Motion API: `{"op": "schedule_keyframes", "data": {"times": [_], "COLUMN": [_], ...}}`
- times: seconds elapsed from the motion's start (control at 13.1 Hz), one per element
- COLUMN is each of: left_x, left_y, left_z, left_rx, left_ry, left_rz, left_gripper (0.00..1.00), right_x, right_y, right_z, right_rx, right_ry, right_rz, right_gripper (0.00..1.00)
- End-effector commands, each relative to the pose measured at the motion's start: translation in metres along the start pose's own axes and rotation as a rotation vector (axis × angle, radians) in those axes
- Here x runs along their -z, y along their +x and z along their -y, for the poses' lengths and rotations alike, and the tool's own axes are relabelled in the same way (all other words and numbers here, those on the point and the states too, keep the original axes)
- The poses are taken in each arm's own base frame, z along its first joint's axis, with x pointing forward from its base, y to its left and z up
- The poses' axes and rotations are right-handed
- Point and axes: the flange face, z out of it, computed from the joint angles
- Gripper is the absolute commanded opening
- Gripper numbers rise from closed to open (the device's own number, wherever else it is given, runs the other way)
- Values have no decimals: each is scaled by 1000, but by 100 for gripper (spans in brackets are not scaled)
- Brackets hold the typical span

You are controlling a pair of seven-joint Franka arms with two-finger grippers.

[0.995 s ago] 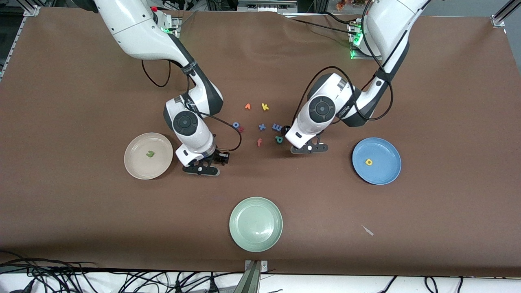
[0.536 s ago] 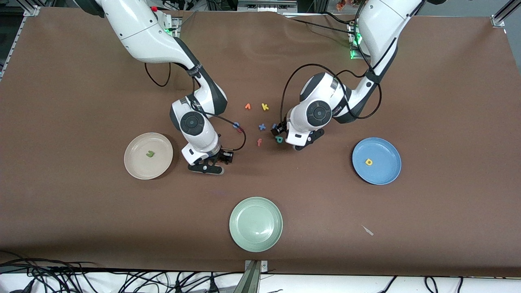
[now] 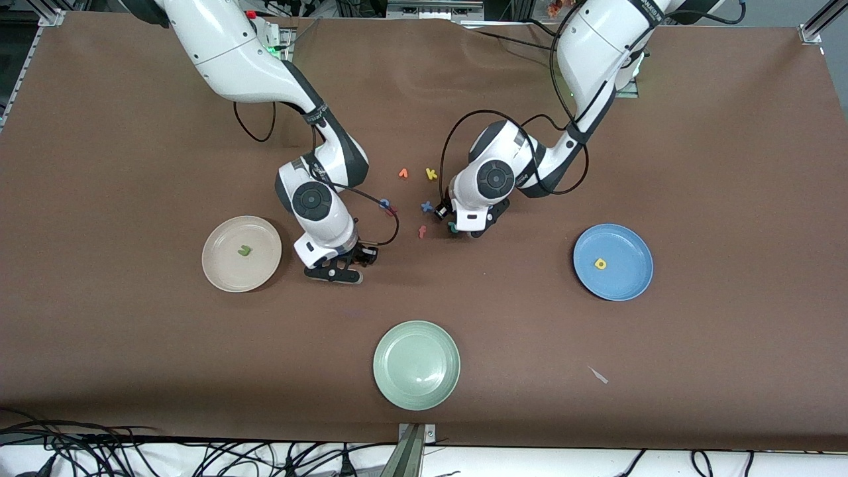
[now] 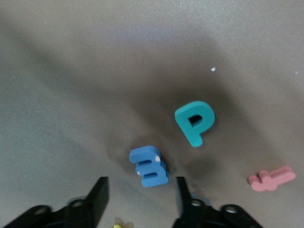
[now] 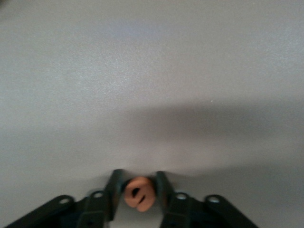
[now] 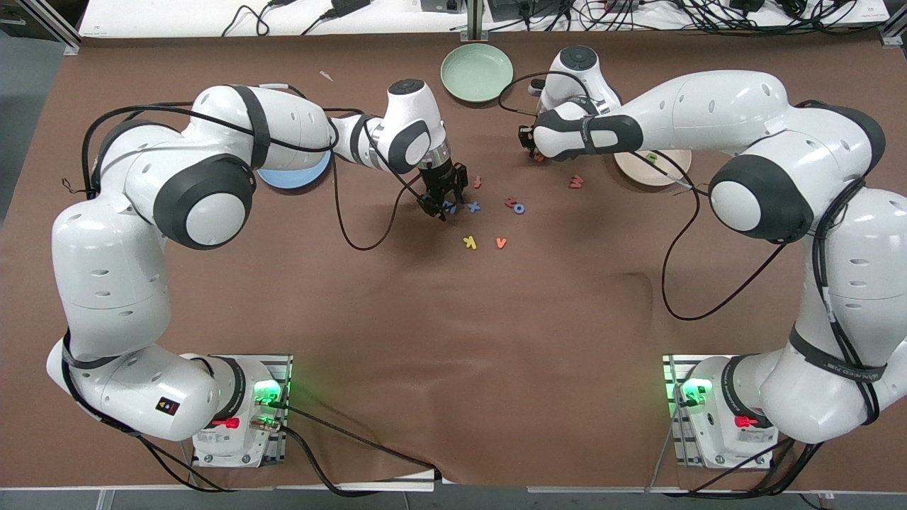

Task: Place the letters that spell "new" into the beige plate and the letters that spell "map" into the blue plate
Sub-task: 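Move the orange e to the cream plate while the left gripper reaches blue m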

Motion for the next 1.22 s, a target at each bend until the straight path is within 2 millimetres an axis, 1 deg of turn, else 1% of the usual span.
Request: {"op": "schedule_keyframes", "data": {"times": [0.0,0.08,0.15,0.23,0.31,0.38,0.46,0.54,0.61,0.69,0.77,0.84,0.92,0.99,1.15], "left_x": [1,0,1,1,-5,-5,-5,-4,-3,4,15,25,36,53,87], "left_y": [2,3,6,8,11,11,11,12,13,14,16,19,21,20,34], "left_z": [-1,-1,-1,-1,0,0,0,0,-1,-2,-5,-6,-7,-7,-1], "left_rx": [23,24,28,30,35,35,34,35,36,31,31,32,33,18,-30], "left_ry": [-8,-6,-8,-6,1,1,1,0,-3,-12,-29,-40,-50,-59,-11], "left_rz": [6,7,5,2,3,3,3,3,3,-2,-5,-8,-14,-37,-119], "left_gripper": [56,51,49,46,45,44,36,24,14,5,2,0,0,0,0], "right_x": [-1,8,21,33,54,73,89,99,101,98,87,77,71,69,69], "right_y": [-9,-3,6,16,32,44,50,54,50,44,34,26,22,21,20], "right_z": [-9,-17,-29,-47,-72,-105,-140,-172,-200,-219,-226,-228,-230,-229,-224], "right_rx": [0,9,34,56,95,149,221,277,299,289,275,260,255,237,190], "right_ry": [-20,-16,-15,-33,-52,-72,-85,-87,-94,-105,-100,-94,-87,-87,-88], "right_rz": [5,-2,-10,9,30,65,102,116,133,143,145,132,113,110,108], "right_gripper": [13,13,13,13,13,13,13,13,13,13,15,15,21,38,49]}}
